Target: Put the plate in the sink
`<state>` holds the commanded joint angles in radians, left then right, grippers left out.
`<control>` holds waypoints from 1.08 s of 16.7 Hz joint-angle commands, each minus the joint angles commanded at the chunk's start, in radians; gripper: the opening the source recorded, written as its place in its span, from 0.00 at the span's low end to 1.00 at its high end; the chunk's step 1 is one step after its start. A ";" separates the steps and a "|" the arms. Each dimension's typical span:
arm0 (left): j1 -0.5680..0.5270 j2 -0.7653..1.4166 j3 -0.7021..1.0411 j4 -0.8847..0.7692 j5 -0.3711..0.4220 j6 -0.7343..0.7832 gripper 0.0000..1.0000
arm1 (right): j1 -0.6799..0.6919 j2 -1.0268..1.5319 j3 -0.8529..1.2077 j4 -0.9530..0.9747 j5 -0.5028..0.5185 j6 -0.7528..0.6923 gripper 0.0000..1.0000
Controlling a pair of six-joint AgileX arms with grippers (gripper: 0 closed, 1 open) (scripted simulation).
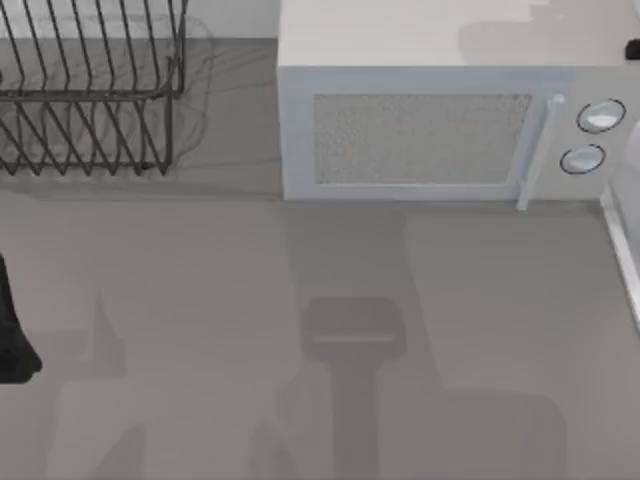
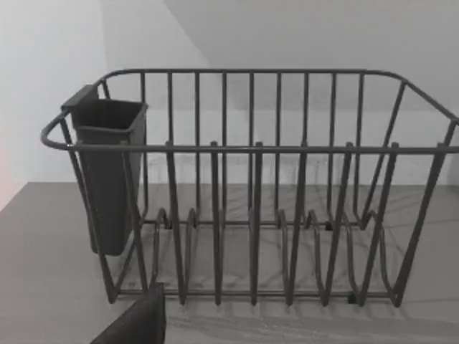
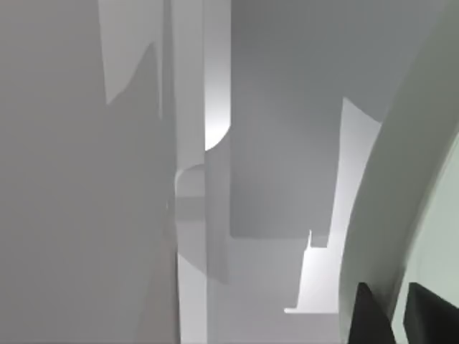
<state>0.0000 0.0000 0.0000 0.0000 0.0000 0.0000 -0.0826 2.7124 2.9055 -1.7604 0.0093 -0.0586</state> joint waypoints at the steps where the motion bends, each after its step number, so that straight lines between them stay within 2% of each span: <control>1: 0.000 0.000 0.000 0.000 0.000 0.000 1.00 | 0.000 0.000 0.000 0.000 0.000 0.000 0.15; 12: 0.000 0.000 0.000 0.000 0.000 0.000 1.00 | 0.000 0.000 0.000 0.000 0.000 0.000 0.98; 18: 0.000 0.000 0.000 0.000 0.000 0.000 1.00 | 0.000 0.000 0.000 0.000 0.000 0.000 1.00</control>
